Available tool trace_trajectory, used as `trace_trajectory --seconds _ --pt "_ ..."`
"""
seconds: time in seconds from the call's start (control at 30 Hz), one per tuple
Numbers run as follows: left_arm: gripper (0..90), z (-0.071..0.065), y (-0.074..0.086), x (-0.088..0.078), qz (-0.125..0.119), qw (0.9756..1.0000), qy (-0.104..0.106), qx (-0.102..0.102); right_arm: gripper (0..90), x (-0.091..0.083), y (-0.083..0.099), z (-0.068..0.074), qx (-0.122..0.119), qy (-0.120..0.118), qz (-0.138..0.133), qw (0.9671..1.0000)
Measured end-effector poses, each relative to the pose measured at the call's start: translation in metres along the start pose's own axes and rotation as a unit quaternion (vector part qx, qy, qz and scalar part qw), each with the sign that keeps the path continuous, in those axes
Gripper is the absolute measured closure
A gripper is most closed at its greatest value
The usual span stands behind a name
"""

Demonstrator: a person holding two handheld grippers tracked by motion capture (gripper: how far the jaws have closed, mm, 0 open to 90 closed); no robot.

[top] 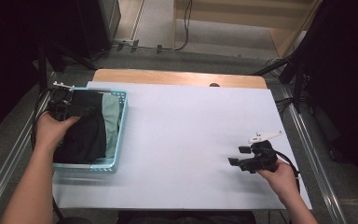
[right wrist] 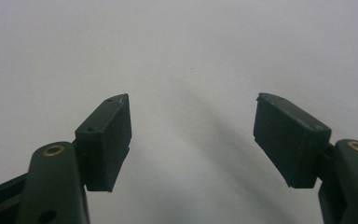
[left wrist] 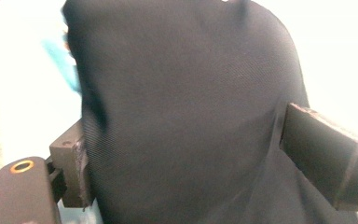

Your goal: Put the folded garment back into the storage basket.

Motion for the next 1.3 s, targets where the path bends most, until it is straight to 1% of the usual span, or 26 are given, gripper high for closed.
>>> trace_trajectory --seconds 0.03,0.1,0.2,0.3,0.37,0.43,0.47,0.5,0.6,0.67,0.83,0.9,0.93,0.97,1.0,1.03,1.07,1.13,1.2,1.27,1.3 --pt "13.2 0.001 0.0 -0.002 -0.002 1.0 0.004 -0.005 26.3 0.0 0.0 0.0 0.0 0.0 0.0 1.0" --pt "13.2 0.002 -0.001 -0.006 -0.004 1.0 -0.005 -0.002 26.3 0.001 0.0 -0.001 -0.002 0.0 0.0 1.0" --pt "13.8 0.005 -0.004 -0.014 -0.015 0.9998 -0.006 -0.008 26.3 0.001 0.0 0.0 -0.004 0.0 0.0 1.0" --pt "14.0 0.003 -0.007 -0.022 -0.03 0.9995 0.005 -0.009 26.3 0.001 0.0 0.0 -0.004 0.0 -0.001 1.0" --pt "14.1 0.0 -0.01 -0.026 -0.035 0.9993 0.009 -0.005 26.3 0.001 0.0 -0.001 -0.002 0.001 0.0 1.0" --pt "14.2 -0.004 -0.012 -0.029 -0.037 0.9992 0.017 -0.004 26.3 0.001 0.0 -0.001 -0.003 0.001 0.0 1.0" --pt "14.5 -0.007 -0.014 -0.029 -0.041 0.9988 0.025 -0.005 26.3 0.001 0.0 0.0 -0.001 0.001 0.0 1.0" --pt "15.0 -0.008 -0.014 -0.029 -0.042 0.9987 0.03 -0.004 26.3 0.001 0.0 0.0 -0.003 0.0 -0.001 1.0" --pt "15.6 -0.012 -0.015 -0.027 -0.039 0.9987 0.033 -0.003 26.3 0.001 0.0 0.001 -0.004 0.0 0.0 1.0" --pt "16.1 -0.015 -0.015 -0.024 -0.032 0.9989 0.034 0.0 26.3 0.001 0.0 0.0 -0.005 0.001 0.0 1.0" --pt "17.8 -0.021 -0.018 -0.016 -0.028 0.9989 0.037 0.007 26.2 0.001 0.0 0.0 -0.003 -0.001 -0.001 1.0" --pt "20.8 -0.024 -0.02 -0.012 -0.027 0.999 0.035 0.01 26.2 0.002 0.0 0.0 -0.004 -0.001 0.0 1.0" --pt "23.5 -0.024 -0.02 -0.011 -0.026 0.999 0.035 0.008 26.3 0.002 0.0 0.0 -0.005 -0.001 0.001 1.0" --pt "28.8 -0.026 -0.021 -0.009 -0.027 0.9988 0.04 0.0 26.3 0.002 0.0 0.0 -0.005 -0.001 0.001 1.0" --pt "38.0 -0.028 -0.022 -0.008 -0.028 0.9984 0.049 -0.006 26.3 0.002 0.0 0.0 -0.005 -0.001 0.001 1.0" --pt "48.8 -0.03 -0.022 -0.006 -0.032 0.9981 0.052 -0.006 26.3 0.002 0.0 0.0 -0.005 -0.001 0.001 1.0" --pt "53.4 -0.03 -0.023 -0.004 -0.034 0.9984 0.046 -0.002 26.3 0.002 0.0 0.0 -0.004 -0.001 0.0 1.0" --pt "67.0 -0.03 -0.024 0.0 -0.038 0.9983 0.045 -0.007 26.3 0.001 0.0 0.0 -0.004 -0.001 0.0 1.0" --pt "77.2 -0.028 -0.024 0.005 -0.038 0.9985 0.038 -0.009 26.3 0.001 0.0 0.0 -0.003 -0.001 -0.001 1.0" --pt "82.2 -0.026 -0.023 0.009 -0.033 0.9991 0.027 -0.007 26.3 0.001 0.0 0.0 -0.003 -0.001 0.0 1.0" --pt "83.8 -0.025 -0.023 0.012 -0.032 0.9991 0.026 -0.008 26.3 0.001 0.0 0.0 -0.004 -0.001 0.0 1.0"
Point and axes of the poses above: each handheld gripper's, and its own axes: x roughly forward along the jaws, y roughly out of its underside, z roughly to its left, the point moved 8 cm from there along x, roughly forward along the jaws, and after that the axes turned 13 degrees about y, right-handed, at the moved point
